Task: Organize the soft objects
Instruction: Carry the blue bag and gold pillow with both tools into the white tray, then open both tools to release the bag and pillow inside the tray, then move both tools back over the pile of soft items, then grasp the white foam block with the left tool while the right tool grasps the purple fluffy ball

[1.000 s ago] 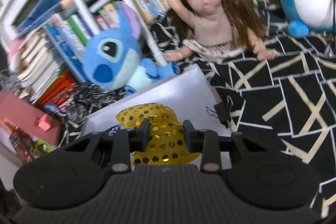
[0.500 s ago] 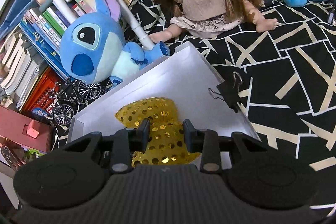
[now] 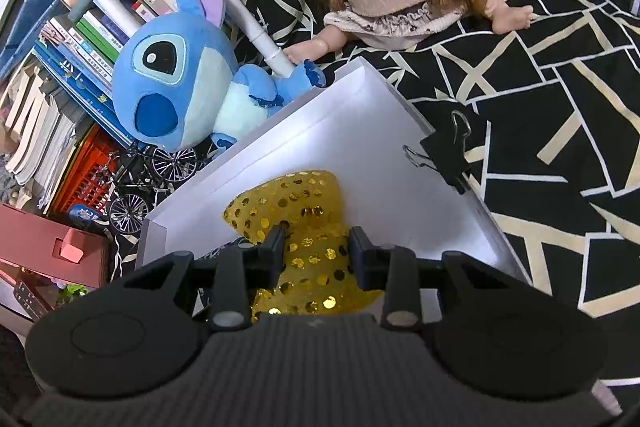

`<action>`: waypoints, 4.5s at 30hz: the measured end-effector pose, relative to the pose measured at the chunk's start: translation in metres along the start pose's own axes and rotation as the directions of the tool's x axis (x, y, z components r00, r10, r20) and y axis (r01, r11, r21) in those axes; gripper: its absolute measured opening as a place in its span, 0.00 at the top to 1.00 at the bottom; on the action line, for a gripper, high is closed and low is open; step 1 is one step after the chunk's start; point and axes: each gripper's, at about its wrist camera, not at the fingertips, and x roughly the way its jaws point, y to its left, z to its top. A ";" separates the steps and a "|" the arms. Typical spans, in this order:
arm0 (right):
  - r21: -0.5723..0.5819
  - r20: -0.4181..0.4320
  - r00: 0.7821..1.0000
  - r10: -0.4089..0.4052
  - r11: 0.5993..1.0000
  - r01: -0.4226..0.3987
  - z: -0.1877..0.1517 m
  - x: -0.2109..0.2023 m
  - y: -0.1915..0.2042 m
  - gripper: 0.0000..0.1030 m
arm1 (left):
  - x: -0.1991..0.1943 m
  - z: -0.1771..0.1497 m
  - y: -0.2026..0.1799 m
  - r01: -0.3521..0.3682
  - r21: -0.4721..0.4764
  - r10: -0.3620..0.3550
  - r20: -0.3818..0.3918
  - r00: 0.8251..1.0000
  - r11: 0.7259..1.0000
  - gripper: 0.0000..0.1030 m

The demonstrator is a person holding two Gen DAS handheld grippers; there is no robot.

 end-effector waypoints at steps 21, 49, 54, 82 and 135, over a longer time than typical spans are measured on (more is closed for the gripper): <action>-0.125 0.104 0.994 0.044 0.992 -0.030 -0.002 -0.056 -0.001 0.26 | -0.076 -0.009 -0.012 -0.014 0.089 0.003 0.129 0.992 0.996 0.22; -0.496 0.307 0.929 0.204 0.868 -0.027 -0.095 -0.169 -0.030 0.08 | -0.182 -0.123 -0.006 -0.016 0.171 -0.032 0.269 0.963 0.985 0.13; -0.520 0.320 0.920 0.224 0.854 -0.027 -0.107 -0.179 -0.038 0.06 | -0.192 -0.141 -0.002 -0.029 0.190 -0.028 0.289 0.957 0.981 0.12; -0.625 0.200 0.943 0.266 0.776 -0.086 -0.182 -0.188 -0.057 0.04 | -0.217 -0.217 0.008 -0.102 0.299 -0.001 0.326 0.945 0.949 0.07; -0.751 0.100 0.981 0.167 0.659 -0.035 -0.217 -0.158 -0.043 0.22 | -0.207 -0.227 0.029 -0.102 0.201 0.063 0.193 0.979 0.974 0.49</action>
